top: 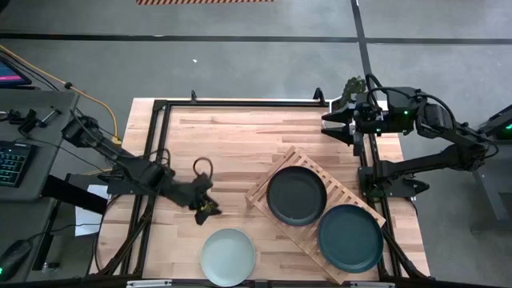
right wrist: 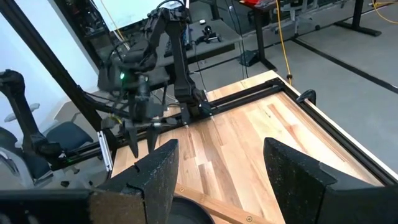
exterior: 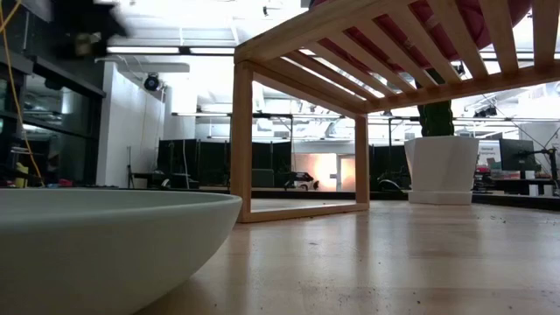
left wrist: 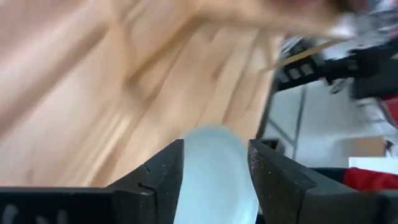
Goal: Place and stack plates onto a shelf
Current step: Stack the white plate on top of the black plate on the shelf
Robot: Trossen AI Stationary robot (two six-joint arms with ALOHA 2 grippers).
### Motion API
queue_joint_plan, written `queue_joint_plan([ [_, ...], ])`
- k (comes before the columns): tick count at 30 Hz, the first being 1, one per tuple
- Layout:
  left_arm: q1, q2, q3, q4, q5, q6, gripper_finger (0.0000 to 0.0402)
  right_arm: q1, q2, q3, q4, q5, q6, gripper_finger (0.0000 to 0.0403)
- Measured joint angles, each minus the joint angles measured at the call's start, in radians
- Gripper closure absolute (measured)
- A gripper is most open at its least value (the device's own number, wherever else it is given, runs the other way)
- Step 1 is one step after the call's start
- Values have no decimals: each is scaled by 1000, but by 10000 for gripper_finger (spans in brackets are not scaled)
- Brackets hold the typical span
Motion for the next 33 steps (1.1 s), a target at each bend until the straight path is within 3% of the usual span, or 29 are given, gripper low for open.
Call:
queue_joint_plan([
  [3,-57,47,-1,-49,-21,-160,224,0,0,0,0,0,7,185],
  [6,-92,134,0,9,-10,-221,219,0,0,0,0,0,9,185],
  [14,-101,369,-1,100,179,-333,218,0,1,0,0,1,8,185],
  [24,-91,399,-1,43,152,-349,218,0,1,0,-2,1,7,185],
  [33,-93,472,-1,83,208,-331,218,0,1,0,-42,1,7,185],
])
